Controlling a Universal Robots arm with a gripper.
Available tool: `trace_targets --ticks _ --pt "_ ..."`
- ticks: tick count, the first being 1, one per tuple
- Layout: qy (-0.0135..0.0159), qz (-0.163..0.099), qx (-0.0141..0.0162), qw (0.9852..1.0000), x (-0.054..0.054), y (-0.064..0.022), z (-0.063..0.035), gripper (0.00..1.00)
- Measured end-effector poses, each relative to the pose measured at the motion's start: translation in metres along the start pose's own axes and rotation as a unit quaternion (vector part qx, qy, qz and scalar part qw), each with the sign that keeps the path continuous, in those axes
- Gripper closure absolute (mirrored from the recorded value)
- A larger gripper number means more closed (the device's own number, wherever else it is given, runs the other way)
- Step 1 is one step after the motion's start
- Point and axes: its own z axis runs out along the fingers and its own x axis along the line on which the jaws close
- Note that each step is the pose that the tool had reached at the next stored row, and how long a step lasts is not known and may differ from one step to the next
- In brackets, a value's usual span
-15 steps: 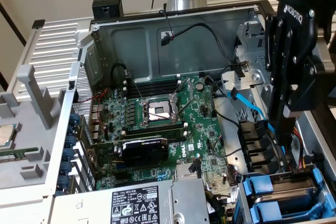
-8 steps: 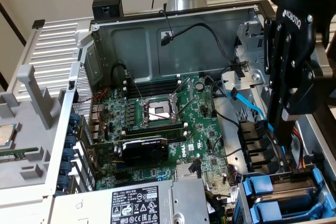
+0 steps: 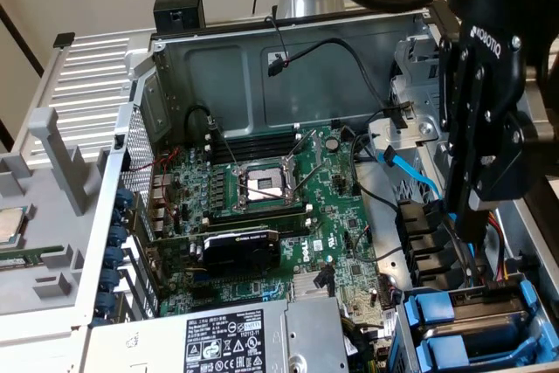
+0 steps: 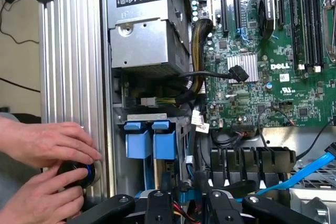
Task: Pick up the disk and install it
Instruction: 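Insert the first disk wire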
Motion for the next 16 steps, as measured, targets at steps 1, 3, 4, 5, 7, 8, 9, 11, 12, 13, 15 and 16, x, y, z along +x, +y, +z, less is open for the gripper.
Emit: trace_targets --ticks 1,3,4,5,7,8,9,11,12,13,15,16 --pt "-0.0001 0.000 -0.0002 1.0000 0.0002 0.0000 0.0005 0.69" --pt "0.0001 0.000 -0.0005 1.0000 0.0004 -0.0001 0.0012 0.69" --pt "0.0002 0.000 -0.0007 1.0000 0.0004 -0.0001 0.0014 0.69" --pt "0.0002 0.000 -0.0009 1.0000 0.0004 -0.0001 0.0015 0.69" --pt "0.0001 0.000 -0.0013 1.0000 0.0002 -0.0001 0.0022 0.69" --pt "0.0001 0.000 -0.0014 1.0000 0.0002 -0.0001 0.0023 0.69" --pt "0.0002 0.000 -0.0017 1.0000 0.0001 -0.0001 0.0026 0.69" --pt "0.0002 0.000 -0.0021 1.0000 0.0001 -0.0001 0.0028 0.69" --pt "0.0002 -0.001 -0.0022 1.0000 0.0000 -0.0002 0.0030 0.69" --pt "0.0002 -0.001 -0.0023 1.0000 0.0000 -0.0002 0.0031 0.69" --pt "0.0002 -0.001 -0.0026 1.0000 -0.0001 -0.0004 0.0033 0.69" --pt "0.0002 -0.001 -0.0028 1.0000 -0.0001 -0.0005 0.0034 0.69"
